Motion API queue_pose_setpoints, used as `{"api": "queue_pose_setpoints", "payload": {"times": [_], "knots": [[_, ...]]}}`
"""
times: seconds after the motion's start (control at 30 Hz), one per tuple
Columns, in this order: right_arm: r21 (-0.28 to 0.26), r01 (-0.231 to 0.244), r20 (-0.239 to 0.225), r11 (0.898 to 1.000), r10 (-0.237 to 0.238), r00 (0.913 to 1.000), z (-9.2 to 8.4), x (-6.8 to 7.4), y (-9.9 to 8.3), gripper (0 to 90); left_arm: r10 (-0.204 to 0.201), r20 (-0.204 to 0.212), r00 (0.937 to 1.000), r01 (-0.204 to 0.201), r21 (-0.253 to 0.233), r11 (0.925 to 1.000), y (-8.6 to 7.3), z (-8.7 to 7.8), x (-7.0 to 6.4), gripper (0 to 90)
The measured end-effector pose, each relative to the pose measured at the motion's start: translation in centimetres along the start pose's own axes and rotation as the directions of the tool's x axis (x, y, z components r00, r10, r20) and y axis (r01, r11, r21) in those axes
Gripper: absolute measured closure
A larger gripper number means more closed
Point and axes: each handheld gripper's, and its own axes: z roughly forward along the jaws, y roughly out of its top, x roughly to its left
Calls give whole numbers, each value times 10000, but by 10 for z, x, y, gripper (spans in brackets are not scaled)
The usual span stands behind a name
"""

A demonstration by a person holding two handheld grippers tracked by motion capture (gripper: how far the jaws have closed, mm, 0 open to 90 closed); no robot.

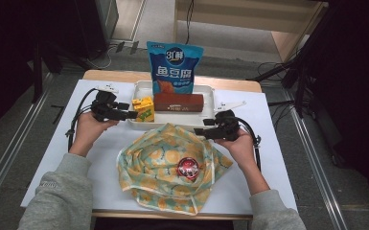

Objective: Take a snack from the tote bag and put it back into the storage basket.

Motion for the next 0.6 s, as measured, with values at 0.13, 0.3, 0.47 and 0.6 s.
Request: {"api": "queue_pose_setpoints", "payload": {"times": [0.13,0.3,0.47,0.6], "knots": [[-50,27,-23,10000,-27,10000,0,1,0,390,-56,-102,9999,56,-19,10000,-3,-6,-2,407],[-69,-40,-17,10000,39,10000,-1,-2,0,390,-237,35,9997,237,-163,9996,-7,-13,-6,471],[-159,-70,-52,9998,69,10000,-1,-4,1,393,-513,662,9965,534,-307,9981,-10,-15,-12,623],[-178,-20,-61,9998,19,10000,0,-4,1,402,-483,623,9969,488,-75,9988,-10,-12,-16,774]]}}
